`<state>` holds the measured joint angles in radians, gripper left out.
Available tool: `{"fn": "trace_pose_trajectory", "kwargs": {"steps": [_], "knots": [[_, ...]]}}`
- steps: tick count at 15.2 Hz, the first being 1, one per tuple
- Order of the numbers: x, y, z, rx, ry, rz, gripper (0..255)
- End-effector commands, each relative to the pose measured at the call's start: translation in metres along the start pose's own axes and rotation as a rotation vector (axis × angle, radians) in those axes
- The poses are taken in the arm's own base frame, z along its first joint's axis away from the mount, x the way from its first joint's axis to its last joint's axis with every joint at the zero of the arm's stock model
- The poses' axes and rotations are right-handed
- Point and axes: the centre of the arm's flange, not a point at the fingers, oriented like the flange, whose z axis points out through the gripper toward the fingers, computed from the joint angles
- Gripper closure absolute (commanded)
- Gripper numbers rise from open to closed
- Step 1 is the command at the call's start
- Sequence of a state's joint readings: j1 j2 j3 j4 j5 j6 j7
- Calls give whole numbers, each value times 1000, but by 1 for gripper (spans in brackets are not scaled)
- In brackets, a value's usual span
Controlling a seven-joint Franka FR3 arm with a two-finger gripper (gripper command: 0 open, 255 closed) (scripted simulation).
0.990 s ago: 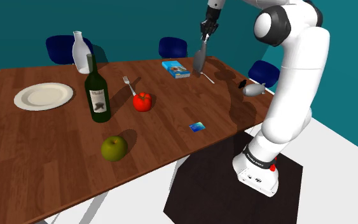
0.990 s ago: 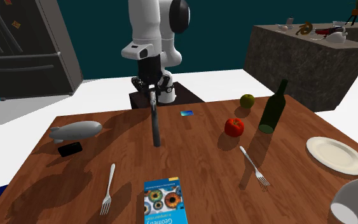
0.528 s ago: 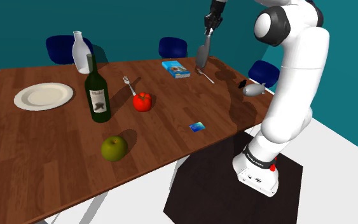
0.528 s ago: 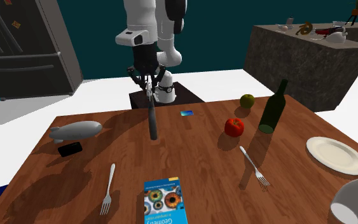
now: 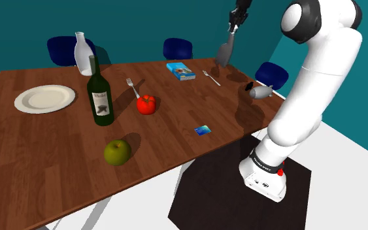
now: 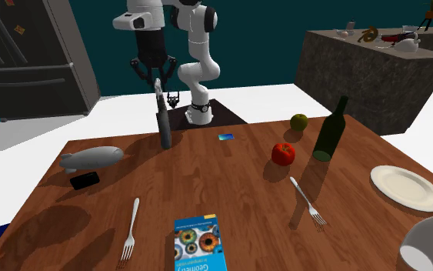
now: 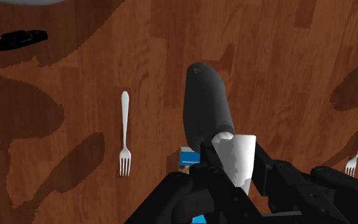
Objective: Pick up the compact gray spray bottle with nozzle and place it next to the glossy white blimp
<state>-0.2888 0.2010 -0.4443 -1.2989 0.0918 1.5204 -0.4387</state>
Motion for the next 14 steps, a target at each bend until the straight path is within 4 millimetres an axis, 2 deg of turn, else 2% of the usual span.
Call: {"fn": "trace_pose_trajectory", "kwargs": {"steps": [1,14], "knots": [[-22,14,-10,1,-1,-1,255],[-145,110,-82,1,-1,-1,255]]}}
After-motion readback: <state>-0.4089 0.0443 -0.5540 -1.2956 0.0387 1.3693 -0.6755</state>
